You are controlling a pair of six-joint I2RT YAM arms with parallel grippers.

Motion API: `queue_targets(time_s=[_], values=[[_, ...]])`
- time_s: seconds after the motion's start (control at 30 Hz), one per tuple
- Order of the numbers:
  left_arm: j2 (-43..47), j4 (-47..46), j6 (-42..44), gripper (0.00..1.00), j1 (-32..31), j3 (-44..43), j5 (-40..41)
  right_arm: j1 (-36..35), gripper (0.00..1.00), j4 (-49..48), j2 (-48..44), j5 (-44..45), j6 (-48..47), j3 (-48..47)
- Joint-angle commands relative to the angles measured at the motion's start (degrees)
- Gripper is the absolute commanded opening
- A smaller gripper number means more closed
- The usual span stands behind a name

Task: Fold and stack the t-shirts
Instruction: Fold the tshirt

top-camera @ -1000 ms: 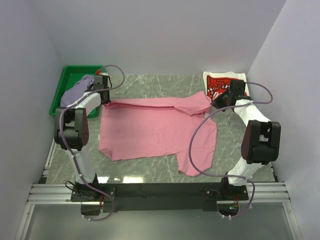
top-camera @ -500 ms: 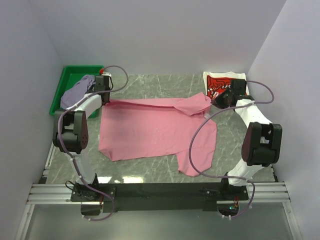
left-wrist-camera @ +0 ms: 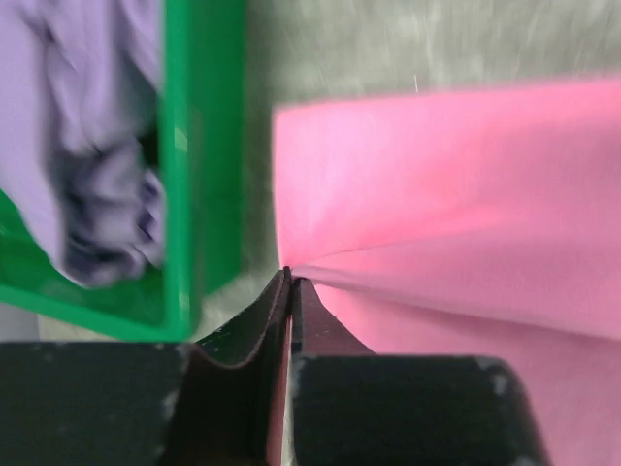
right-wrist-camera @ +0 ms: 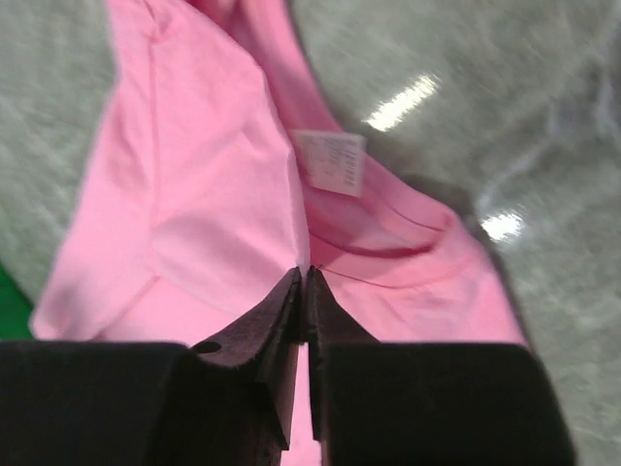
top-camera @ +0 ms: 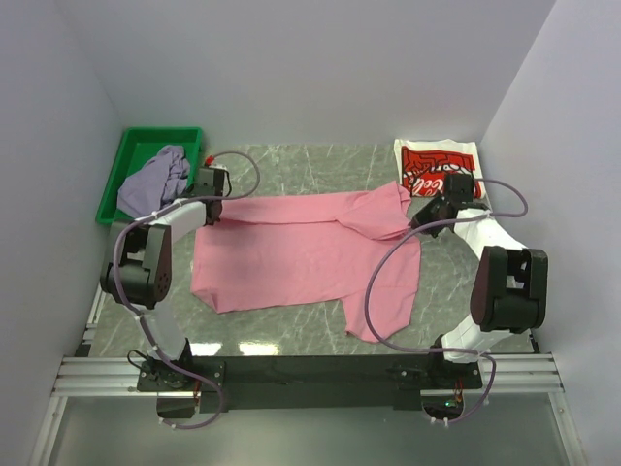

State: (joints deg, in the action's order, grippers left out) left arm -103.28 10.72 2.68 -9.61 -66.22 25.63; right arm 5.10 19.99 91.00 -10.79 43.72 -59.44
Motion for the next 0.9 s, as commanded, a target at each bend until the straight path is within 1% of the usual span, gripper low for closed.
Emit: queue_targets(time_s=[0.0,0.03,0.07,0.1,0.13,0.17,0.2,0.23,0.27,0.33,0.4,0.47,0.5,0.53,0.6,0.73,0.87], values=[[2.6,0.0,-4.3,0.12,-1.3,2.5,2.3,0.0,0.14,-1.5,-1.5,2.2,-1.6,2.0],[2.1,0.2,-4.4,0.24,-1.8,2.7,2.8,-0.1,0.21,-1.6,-1.3,2.3,-1.8,2.1],[2.0,0.6,-4.8,0.3,-2.0,2.6,3.9,-0.1,0.35,-1.8,-1.3,2.5,-2.7,2.0],[2.1,1.2,-5.1,0.39,-2.2,2.3,4.6,-0.1,0.43,-1.5,-1.3,3.0,-2.9,1.4],[2.9,1.4,-5.6,0.51,-2.3,2.2,5.0,-0.4,0.49,-1.6,-1.9,3.4,-3.4,1.1],[3.8,1.3,-6.4,0.56,-2.3,2.1,4.9,-0.5,0.58,-1.9,-2.3,5.3,-4.3,-0.1],[4.9,1.1,-7.0,0.62,-2.3,2.1,4.3,-0.8,0.61,-2.1,-2.8,6.3,-5.0,-0.8],[7.5,0.4,-7.7,0.74,-2.3,2.1,4.1,-1.1,0.63,-2.8,-3.4,6.7,-6.3,-1.4],[8.6,0.4,-9.3,0.79,-2.3,1.9,3.7,-1.5,0.66,-3.5,-3.3,8.0,-8.5,-3.1],[10.8,-0.1,-11.0,0.84,-2.0,1.3,2.0,-1.7,0.65,-4.9,-1.5,6.8,-10.9,-5.1],[10.7,0.3,-14.4,0.84,-1.5,-0.1,-0.8,-1.7,0.64,-7.1,2.1,3.4,-13.5,-8.4],[9.4,0.3,-17.2,0.82,-1.0,-1.5,-1.9,-1.8,0.63,-10.7,4.6,0.0,-15.7,-11.3],[7.5,0.4,-18.0,0.78,-0.5,-2.0,-2.2,-1.8,0.62,-11.3,7.7,-1.2,-16.3,-12.6],[6.5,0.4,-19.5,0.76,-0.1,-2.5,-3.2,-1.8,0.6,-12.0,9.3,-2.0,-17.3,-15.6],[3.6,0.3,-20.8,0.73,0.9,-4.2,-4.8,-1.8,0.59,-11.7,14.3,-4.4,-18.3,-19.0],[-1.0,-0.3,-23.1,0.7,2.7,-7.0,-8.1,-1.8,0.58,-9.0,22.3,-6.0,-20.4,-28.9],[-5.0,-0.1,-23.9,0.68,3.6,-9.9,-10.9,-1.7,0.54,-7.8,28.0,-7.3,-20.4,-34.2]])
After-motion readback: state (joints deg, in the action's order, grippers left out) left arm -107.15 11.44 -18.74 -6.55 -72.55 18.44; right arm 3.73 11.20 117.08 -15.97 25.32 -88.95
